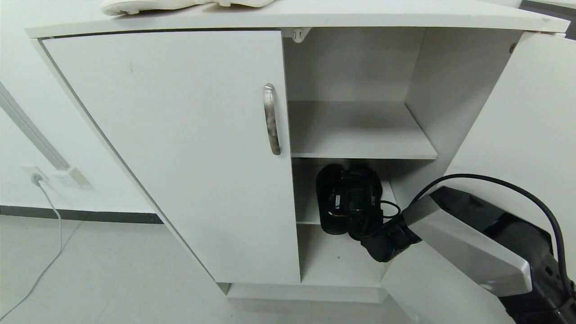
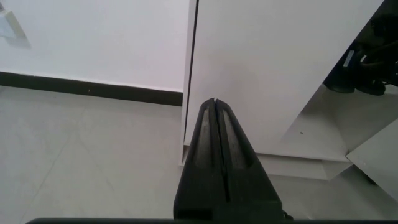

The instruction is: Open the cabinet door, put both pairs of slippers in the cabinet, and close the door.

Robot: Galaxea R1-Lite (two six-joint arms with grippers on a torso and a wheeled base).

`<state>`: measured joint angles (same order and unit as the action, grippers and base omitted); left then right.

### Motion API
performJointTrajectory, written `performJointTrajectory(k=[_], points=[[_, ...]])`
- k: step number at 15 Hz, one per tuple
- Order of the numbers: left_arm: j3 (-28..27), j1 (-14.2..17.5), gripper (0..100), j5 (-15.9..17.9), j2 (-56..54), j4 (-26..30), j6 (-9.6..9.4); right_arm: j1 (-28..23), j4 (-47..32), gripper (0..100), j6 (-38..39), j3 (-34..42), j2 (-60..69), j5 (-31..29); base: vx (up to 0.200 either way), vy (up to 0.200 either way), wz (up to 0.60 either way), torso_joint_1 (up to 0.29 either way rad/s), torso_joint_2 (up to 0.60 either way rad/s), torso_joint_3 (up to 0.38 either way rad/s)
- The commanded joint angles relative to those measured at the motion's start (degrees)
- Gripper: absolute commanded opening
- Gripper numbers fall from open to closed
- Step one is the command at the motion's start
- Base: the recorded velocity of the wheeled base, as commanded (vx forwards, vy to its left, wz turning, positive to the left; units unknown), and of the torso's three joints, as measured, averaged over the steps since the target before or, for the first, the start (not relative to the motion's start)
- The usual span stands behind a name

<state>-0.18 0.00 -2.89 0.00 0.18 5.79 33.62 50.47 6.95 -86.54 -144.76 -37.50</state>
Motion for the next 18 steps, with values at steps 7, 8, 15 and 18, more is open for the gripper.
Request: performJointTrajectory(k=[7,8,15,18], points=[[0.01,0.00,0,-0.01,0.09,-0.01,-0.08,4.79,15.45,100,-0.27,28.53,14.07,-0.47,0.000,0.000,0.00,0.000,0.00,0.000],[0.01,0.00,0,0.08,0.09,-0.01,-0.17,5.84,17.29,100,-0.27,33.19,15.92,-0.65,0.000,0.000,0.00,0.000,0.00,0.000],[0.01,0.00,0,0.16,0.00,-0.01,-0.25,8.65,25.12,100,-0.44,46.99,19.87,-1.79,0.000,0.000,0.00,0.000,0.00,0.000],[0.01,0.00,0,0.25,0.09,-0.01,-0.25,8.74,25.12,100,-0.53,46.81,19.61,-1.70,0.000,0.000,0.00,0.000,0.00,0.000]])
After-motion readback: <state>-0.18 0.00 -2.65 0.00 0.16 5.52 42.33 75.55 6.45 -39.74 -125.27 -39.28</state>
